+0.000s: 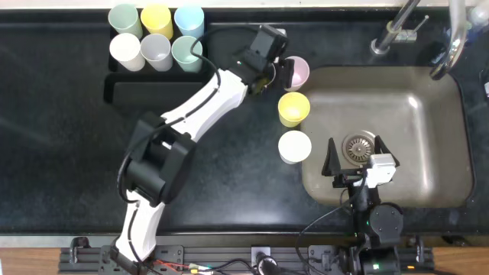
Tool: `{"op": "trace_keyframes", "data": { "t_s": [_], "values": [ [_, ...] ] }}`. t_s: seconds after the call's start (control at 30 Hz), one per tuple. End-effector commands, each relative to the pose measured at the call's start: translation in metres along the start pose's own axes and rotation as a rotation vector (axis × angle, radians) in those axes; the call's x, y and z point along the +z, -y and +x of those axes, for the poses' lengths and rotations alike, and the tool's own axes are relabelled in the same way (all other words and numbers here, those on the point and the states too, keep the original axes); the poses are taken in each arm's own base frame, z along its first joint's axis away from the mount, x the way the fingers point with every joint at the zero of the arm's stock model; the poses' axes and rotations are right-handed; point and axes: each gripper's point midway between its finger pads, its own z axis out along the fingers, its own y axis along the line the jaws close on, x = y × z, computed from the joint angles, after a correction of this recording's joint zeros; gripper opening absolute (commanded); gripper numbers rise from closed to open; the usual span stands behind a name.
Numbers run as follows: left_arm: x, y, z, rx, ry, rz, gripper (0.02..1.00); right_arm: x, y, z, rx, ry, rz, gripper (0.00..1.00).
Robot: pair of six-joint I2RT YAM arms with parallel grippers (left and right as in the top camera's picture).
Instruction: Store Cups
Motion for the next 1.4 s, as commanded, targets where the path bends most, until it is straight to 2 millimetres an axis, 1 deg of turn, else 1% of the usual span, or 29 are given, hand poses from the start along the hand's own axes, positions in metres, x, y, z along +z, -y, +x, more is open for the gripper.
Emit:
{"op": "trace_keyframes", "data": {
  "t_s": [0.03, 0.13, 0.3, 0.37, 0.47, 0.5, 0.63, 0.73, 0.87, 1.0, 1.1, 1.17, 1.27, 1.4],
  "values": [
    [-0.001, 0.005, -0.009, 0.001, 0.027, 0.0, 0.601, 0.0, -0.001, 0.003, -0.003, 0.003, -0.004, 0.998],
    [-0.001, 0.005, -0.009, 0.001, 0.028, -0.001, 0.514, 0.0, -0.001, 0.003, -0.004, 0.003, -0.004, 0.998],
    [-0.001, 0.005, -0.009, 0.001, 0.028, -0.001, 0.281, 0.0, -0.001, 0.003, -0.003, 0.003, -0.004, 0.998],
    [-0.001, 0.005, -0.009, 0.002, 0.028, -0.001, 0.202, 0.0, -0.001, 0.003, -0.003, 0.003, -0.004, 0.998],
    [-0.001, 0.005, -0.009, 0.001, 0.028, -0.001, 0.049, 0.0, -0.001, 0.003, -0.003, 0.003, -0.004, 0.998],
    [-0.001, 0.004, -0.01, 0.0, 0.029, -0.003, 0.031, 0.0, -0.001, 0.003, -0.003, 0.003, -0.004, 0.998],
    [-0.003, 0.0, -0.012, -0.005, 0.028, -0.012, 0.031, 0.0, -0.001, 0.003, -0.003, 0.003, -0.004, 0.998],
    [-0.013, -0.009, -0.016, -0.01, 0.01, -0.075, 0.031, 0.0, -0.001, 0.003, -0.003, 0.003, -0.004, 0.998],
    [-0.041, -0.02, -0.029, -0.015, -0.013, -0.182, 0.034, 0.0, -0.001, 0.003, -0.003, 0.003, -0.004, 0.998],
    [-0.078, -0.028, -0.051, -0.02, -0.002, -0.268, 0.031, 0.0, -0.001, 0.003, -0.004, 0.003, -0.004, 0.998],
    [-0.101, -0.032, -0.065, -0.027, 0.018, -0.31, 0.031, 0.0, -0.001, 0.003, -0.004, 0.003, -0.004, 0.996],
    [-0.115, -0.039, -0.069, -0.081, 0.023, -0.343, 0.034, 0.0, -0.001, 0.003, -0.004, 0.003, -0.004, 0.998],
    [-0.131, -0.054, -0.062, -0.168, -0.009, -0.39, 0.031, 0.0, -0.001, 0.003, -0.003, 0.003, -0.004, 0.998],
    [-0.158, -0.082, -0.039, -0.273, -0.085, -0.509, 0.034, 0.0, -0.001, 0.003, -0.003, 0.003, -0.004, 0.998]
  ]
}}
